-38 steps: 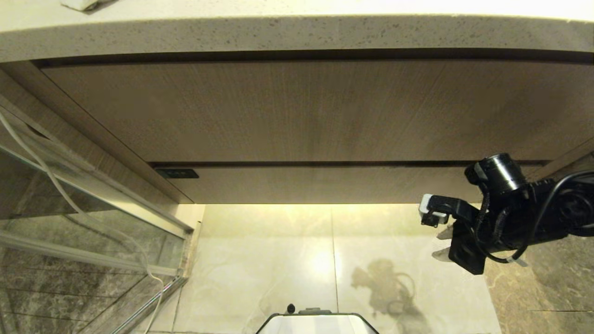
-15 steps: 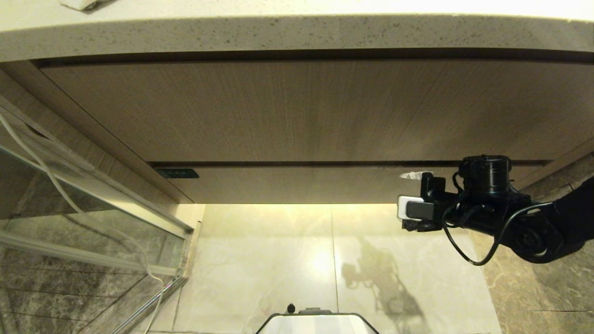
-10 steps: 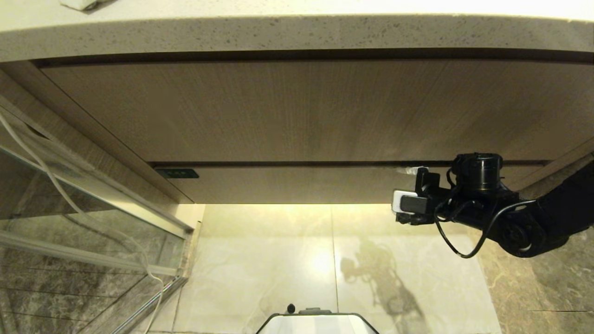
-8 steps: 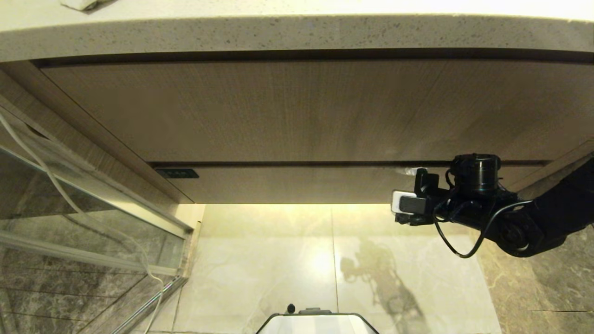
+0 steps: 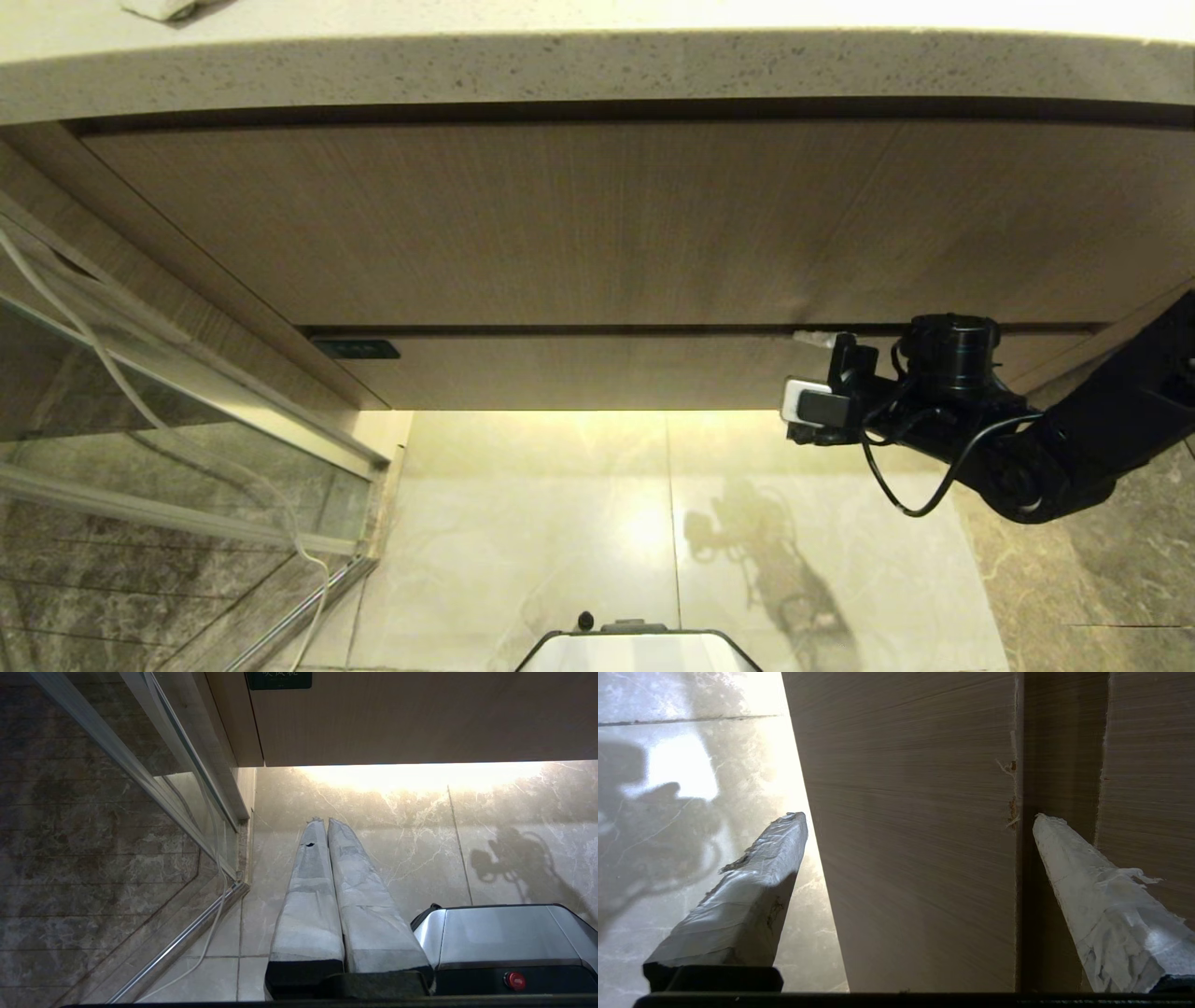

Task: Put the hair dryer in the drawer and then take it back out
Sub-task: Pull open the drawer

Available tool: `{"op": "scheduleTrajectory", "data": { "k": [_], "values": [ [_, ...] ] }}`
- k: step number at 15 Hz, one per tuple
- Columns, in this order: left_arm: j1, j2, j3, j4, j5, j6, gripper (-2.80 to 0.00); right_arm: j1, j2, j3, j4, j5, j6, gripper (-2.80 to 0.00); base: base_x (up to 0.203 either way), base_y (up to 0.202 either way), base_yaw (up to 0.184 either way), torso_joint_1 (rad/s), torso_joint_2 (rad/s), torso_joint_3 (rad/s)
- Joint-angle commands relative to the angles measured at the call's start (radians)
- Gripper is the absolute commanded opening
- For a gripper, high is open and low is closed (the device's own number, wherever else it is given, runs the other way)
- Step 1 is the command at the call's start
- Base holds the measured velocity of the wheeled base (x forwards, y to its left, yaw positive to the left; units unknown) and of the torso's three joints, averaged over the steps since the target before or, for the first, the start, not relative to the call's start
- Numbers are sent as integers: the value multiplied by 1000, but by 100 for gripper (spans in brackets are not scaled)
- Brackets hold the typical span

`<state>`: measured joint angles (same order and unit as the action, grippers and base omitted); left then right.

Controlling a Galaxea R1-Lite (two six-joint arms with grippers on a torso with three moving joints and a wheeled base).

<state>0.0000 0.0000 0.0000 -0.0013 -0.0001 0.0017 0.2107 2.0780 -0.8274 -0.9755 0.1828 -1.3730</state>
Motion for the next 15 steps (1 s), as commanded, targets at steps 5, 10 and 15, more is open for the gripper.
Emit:
{"op": "scheduleTrajectory", "data": {
  "k": [5,10,15],
  "values": [
    [0,-2,0,0,0,0,-280,-8,24,-9,-9,3,-6,0,0,0,0,0,0,0],
    [0,-2,0,0,0,0,-280,-11,40,-32,-57,0,12,0,0,0,0,0,0,0],
    [0,-2,0,0,0,0,-280,-13,76,-56,-66,1,13,0,0,0,0,0,0,0]
  ]
}}
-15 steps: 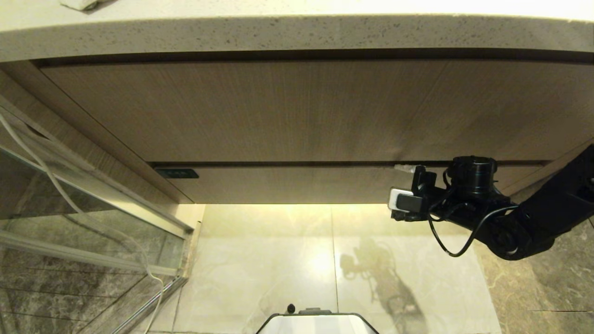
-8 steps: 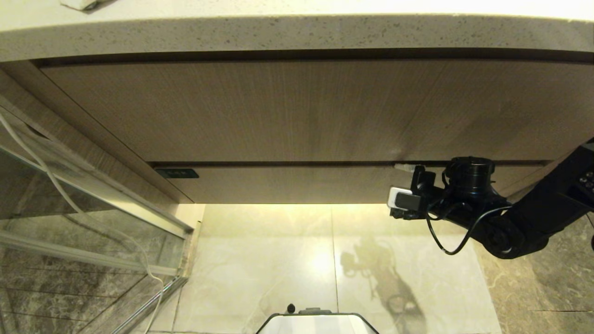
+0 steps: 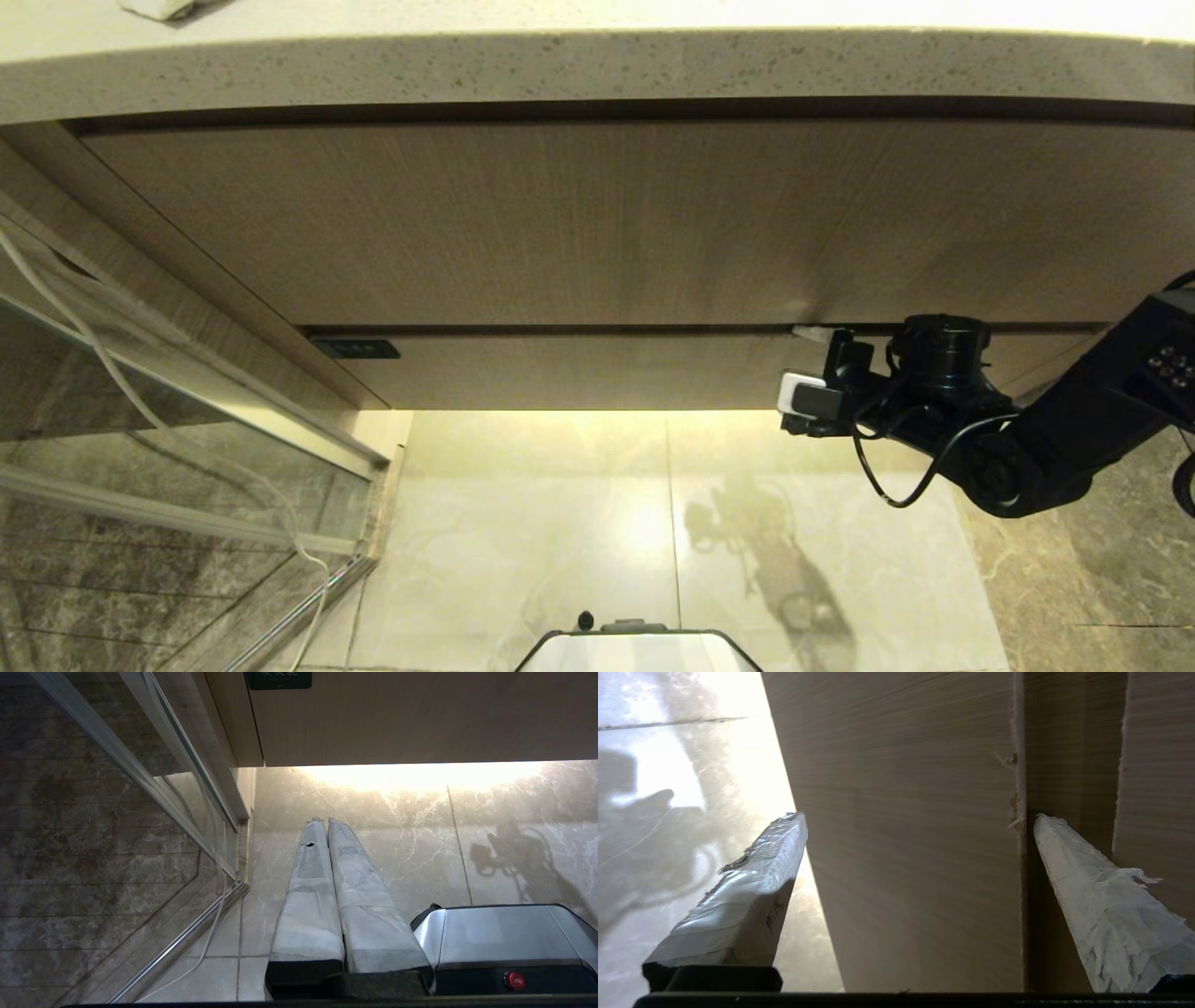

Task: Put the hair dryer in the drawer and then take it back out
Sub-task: Pull open the drawer

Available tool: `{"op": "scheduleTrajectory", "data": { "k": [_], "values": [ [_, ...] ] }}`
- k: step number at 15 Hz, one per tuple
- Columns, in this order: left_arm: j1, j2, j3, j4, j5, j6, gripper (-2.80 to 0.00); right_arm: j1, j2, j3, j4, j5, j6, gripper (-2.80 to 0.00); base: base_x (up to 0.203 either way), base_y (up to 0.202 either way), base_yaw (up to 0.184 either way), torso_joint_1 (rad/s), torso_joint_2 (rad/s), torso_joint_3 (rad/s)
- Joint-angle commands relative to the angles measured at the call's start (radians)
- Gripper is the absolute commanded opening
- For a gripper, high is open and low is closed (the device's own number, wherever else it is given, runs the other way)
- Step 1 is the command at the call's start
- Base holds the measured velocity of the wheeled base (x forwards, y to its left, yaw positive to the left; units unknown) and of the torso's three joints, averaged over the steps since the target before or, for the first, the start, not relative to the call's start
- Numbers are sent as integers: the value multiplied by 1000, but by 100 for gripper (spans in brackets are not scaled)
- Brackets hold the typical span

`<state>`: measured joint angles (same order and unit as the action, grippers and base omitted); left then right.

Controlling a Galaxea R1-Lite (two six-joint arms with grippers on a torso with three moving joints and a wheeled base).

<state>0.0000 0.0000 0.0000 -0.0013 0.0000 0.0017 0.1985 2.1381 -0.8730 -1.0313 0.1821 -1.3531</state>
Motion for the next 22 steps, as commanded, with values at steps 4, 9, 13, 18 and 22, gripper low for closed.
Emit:
{"op": "scheduleTrajectory", "data": {
  "k": [4,9,13,18,22],
  "values": [
    [0,-2,0,0,0,0,-280,-2,74,-68,-48,-1,-3,0,0,0,0,0,0,0],
    [0,-2,0,0,0,0,-280,-5,101,-80,11,-3,1,0,0,0,0,0,0,0],
    [0,-2,0,0,0,0,-280,-18,53,-76,294,-8,65,0,0,0,0,0,0,0],
    [0,-2,0,0,0,0,-280,-39,5,-77,464,-72,94,0,0,0,0,0,0,0],
    [0,-2,0,0,0,0,-280,-41,-3,-75,466,-73,101,0,0,0,0,0,0,0]
  ]
}}
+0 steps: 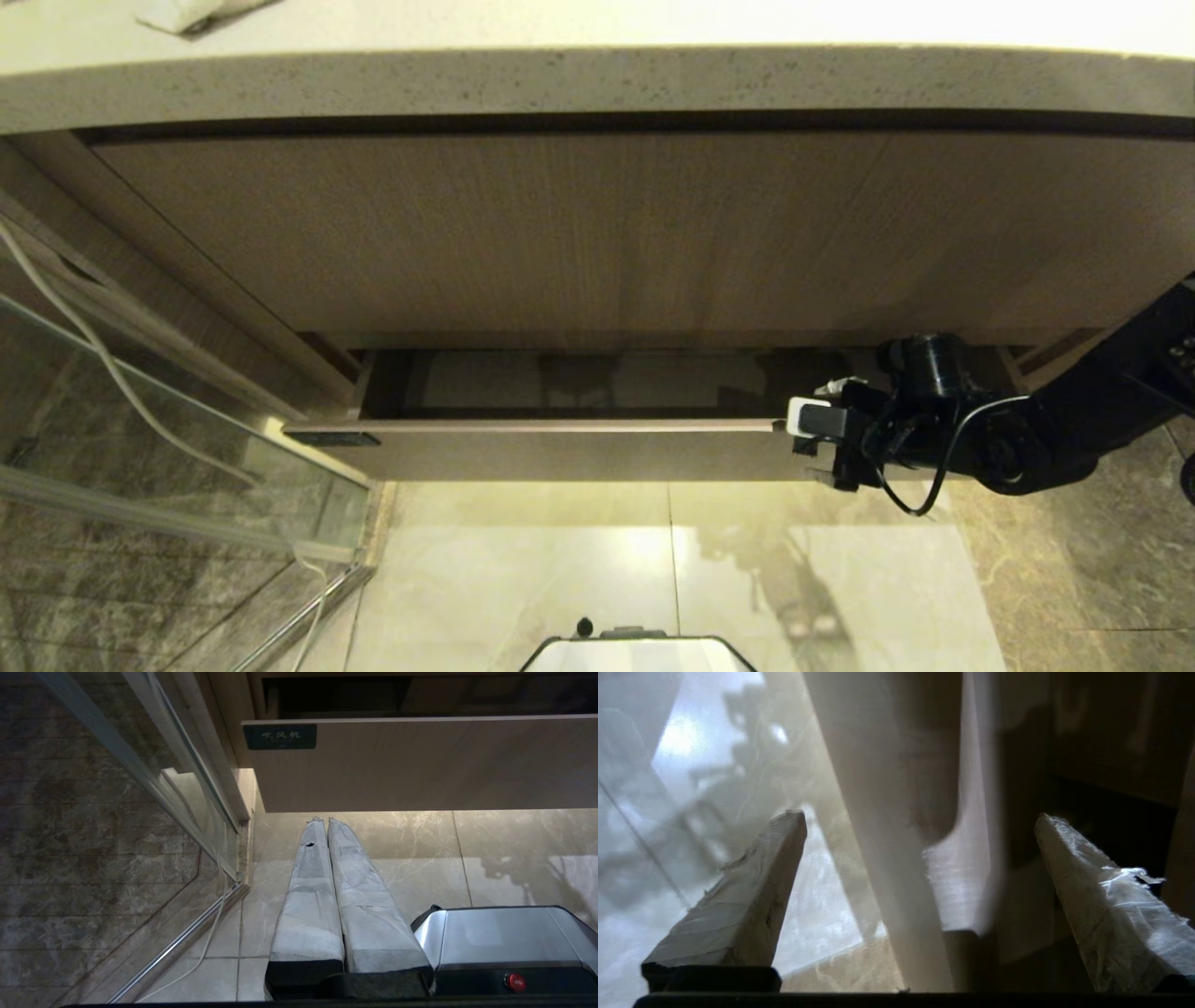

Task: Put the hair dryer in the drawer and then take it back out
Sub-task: Pull open the drawer

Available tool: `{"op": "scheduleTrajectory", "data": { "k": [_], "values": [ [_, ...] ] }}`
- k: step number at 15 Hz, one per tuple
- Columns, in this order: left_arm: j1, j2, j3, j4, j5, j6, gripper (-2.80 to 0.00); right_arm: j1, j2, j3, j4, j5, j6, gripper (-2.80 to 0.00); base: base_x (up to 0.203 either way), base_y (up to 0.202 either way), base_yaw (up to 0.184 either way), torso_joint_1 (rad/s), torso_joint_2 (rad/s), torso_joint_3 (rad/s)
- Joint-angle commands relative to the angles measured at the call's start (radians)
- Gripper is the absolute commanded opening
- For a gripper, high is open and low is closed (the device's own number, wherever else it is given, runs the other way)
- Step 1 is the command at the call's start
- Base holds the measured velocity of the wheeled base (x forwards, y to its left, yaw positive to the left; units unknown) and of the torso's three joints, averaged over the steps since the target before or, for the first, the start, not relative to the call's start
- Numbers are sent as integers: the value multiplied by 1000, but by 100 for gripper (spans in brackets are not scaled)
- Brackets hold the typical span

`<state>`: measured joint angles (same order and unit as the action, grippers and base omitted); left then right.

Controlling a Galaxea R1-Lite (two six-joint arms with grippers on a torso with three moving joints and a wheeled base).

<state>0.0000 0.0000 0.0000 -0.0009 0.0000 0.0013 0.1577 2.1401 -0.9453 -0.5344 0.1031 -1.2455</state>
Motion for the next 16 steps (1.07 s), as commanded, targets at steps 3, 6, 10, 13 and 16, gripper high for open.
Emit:
{"op": "scheduleTrajectory", "data": {
  "k": [3,6,10,13,16],
  "values": [
    [0,-2,0,-1,0,0,-280,0,-35,3,45,9,9,0,0,0,0,0,0,0],
    [0,-2,0,-1,0,0,-280,-21,-108,29,156,14,25,0,0,0,0,0,0,0],
    [0,-2,0,-1,0,0,-280,-68,-187,78,359,19,177,0,0,0,0,0,0,0],
    [0,-2,0,-1,0,0,-280,-84,-232,79,560,19,323,0,0,0,0,0,0,0],
    [0,-2,0,-1,0,0,-280,-97,-277,88,700,16,364,0,0,0,0,0,0,0]
  ]
}}
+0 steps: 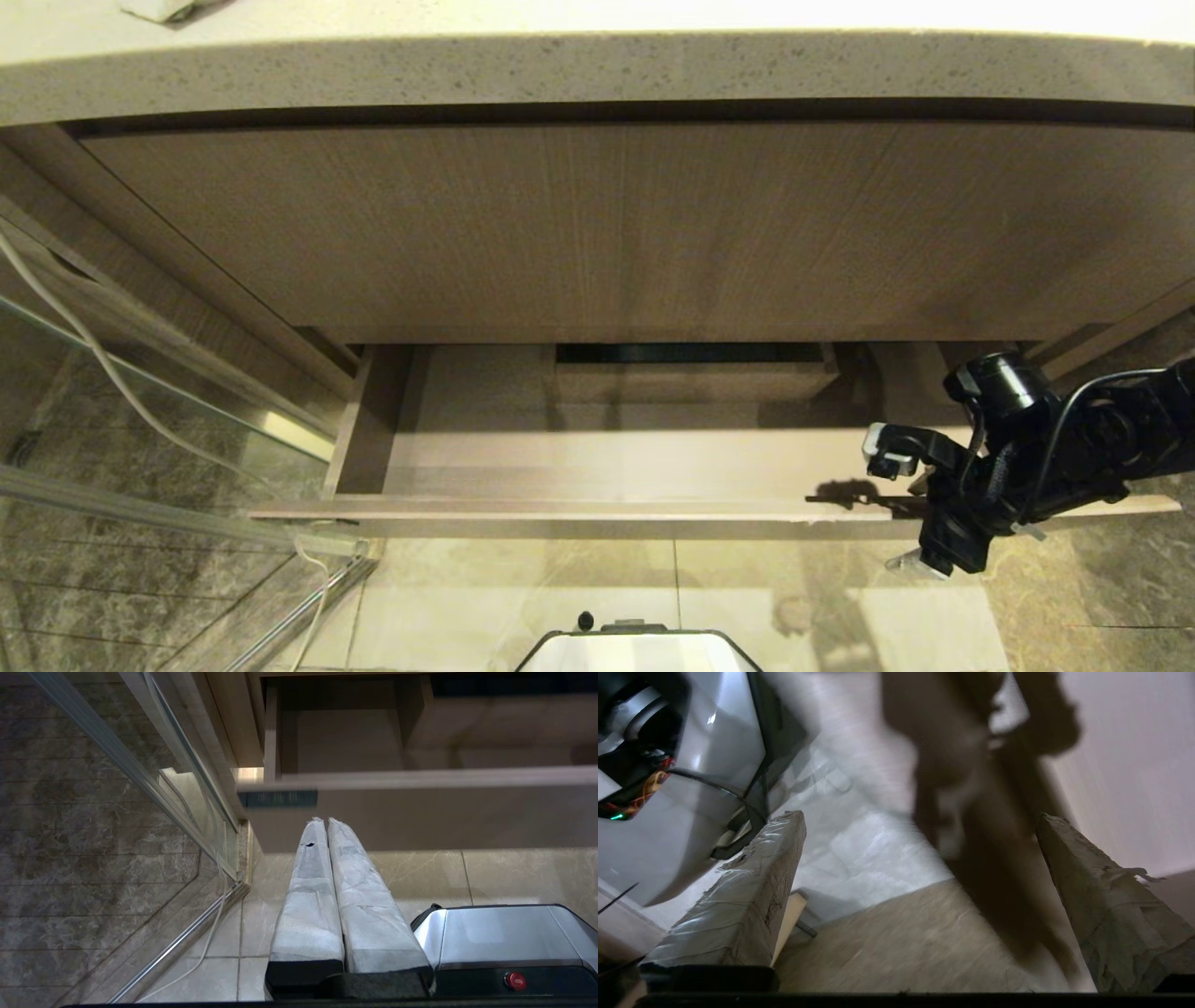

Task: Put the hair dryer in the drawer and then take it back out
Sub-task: Pull open the drawer

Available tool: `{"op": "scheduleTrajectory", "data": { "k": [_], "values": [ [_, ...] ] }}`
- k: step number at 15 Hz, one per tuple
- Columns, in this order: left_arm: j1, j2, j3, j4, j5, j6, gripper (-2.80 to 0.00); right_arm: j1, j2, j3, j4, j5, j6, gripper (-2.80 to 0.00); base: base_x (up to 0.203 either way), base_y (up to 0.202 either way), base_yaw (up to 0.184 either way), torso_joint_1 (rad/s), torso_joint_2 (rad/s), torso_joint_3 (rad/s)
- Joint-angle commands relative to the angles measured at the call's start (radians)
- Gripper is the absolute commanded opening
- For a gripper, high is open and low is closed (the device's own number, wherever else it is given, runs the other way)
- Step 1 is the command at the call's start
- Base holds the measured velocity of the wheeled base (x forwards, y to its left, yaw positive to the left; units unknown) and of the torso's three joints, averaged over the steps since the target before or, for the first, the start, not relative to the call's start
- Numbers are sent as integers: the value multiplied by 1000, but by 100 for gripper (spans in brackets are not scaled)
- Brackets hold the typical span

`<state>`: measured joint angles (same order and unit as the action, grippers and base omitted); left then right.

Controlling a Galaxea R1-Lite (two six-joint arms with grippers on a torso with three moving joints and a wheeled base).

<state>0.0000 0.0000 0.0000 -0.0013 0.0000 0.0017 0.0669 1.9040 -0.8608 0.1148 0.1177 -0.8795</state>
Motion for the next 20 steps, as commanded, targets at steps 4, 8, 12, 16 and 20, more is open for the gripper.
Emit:
{"op": "scheduleTrajectory", "data": {
  "k": [4,8,12,16,20],
  "values": [
    [0,-2,0,0,0,0,-280,-26,-129,28,311,-2,5,0,0,0,0,0,0,0],
    [0,-2,0,0,0,0,-280,-49,-198,38,471,3,38,0,0,0,0,0,0,0],
    [0,-2,0,0,0,0,-280,-81,-249,51,465,4,42,-280,0,0,0,0,0,0],
    [0,-2,0,0,0,0,-280,-83,-292,42,375,2,47,-280,0,0,0,0,0,0],
    [0,-2,0,0,0,0,-280,-84,-350,34,264,0,173,-280,0,0,0,0,0,0]
  ]
}}
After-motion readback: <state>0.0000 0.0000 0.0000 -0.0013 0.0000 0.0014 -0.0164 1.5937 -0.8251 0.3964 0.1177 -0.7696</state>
